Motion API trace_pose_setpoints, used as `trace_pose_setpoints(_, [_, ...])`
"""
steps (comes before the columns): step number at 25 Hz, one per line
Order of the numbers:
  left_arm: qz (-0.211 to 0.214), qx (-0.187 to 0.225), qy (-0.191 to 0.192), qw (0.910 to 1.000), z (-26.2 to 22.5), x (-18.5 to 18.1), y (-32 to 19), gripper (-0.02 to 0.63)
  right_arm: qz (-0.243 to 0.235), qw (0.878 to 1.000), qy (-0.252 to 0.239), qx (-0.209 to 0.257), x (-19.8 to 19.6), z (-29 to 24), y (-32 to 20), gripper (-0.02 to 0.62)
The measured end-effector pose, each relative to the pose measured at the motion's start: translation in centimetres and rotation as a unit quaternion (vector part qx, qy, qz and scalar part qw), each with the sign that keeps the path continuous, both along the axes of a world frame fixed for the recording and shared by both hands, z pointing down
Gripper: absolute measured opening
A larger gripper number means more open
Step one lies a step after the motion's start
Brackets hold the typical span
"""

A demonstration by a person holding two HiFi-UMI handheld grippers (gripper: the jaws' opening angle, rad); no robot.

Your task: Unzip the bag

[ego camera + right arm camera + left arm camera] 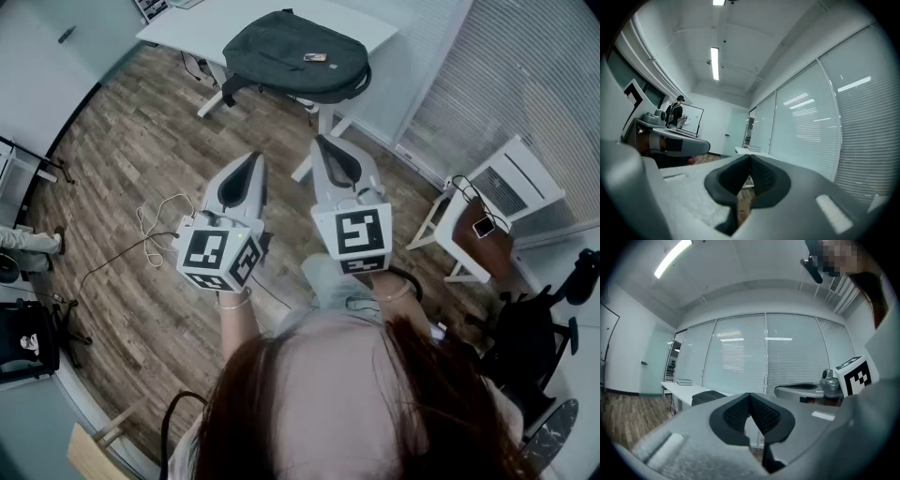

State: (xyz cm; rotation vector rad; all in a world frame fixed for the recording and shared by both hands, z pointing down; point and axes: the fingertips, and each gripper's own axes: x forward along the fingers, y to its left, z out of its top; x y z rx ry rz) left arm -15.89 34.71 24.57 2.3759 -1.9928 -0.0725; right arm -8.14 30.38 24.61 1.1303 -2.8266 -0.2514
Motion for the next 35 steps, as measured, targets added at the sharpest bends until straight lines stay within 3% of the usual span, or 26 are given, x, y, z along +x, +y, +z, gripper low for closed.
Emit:
trace_pose_setpoints(7, [0.007, -0.002, 0.003, 1.0000, 0.6, -1.0, -2.8, 0.003, 0.010, 1.000, 0.005, 0.027, -1.4, 0.3, -2.5, 0.003])
trace_pose_setpoints(17, [0.017, -0.015, -0.002, 0.9997, 2.0, -2.9, -8.7, 0.003, 0.009, 0.999, -0.011, -0.040, -3.6, 2.9, -7.8, 0.003])
trace_pose_setpoints(32, [0.026, -0.036, -0.007, 0.9990, 5.1, -6.3, -18.0, 0.003, 0.030, 0.998, 0.026, -0.040, -8.0, 6.6, -16.4, 0.005])
trace_pose_setpoints(35, [0.027, -0.040, -0.007, 0.9988, 5.9, -6.9, -19.3, 0.003, 0.028, 0.998, 0.034, -0.047, -8.8, 7.7, -17.6, 0.034])
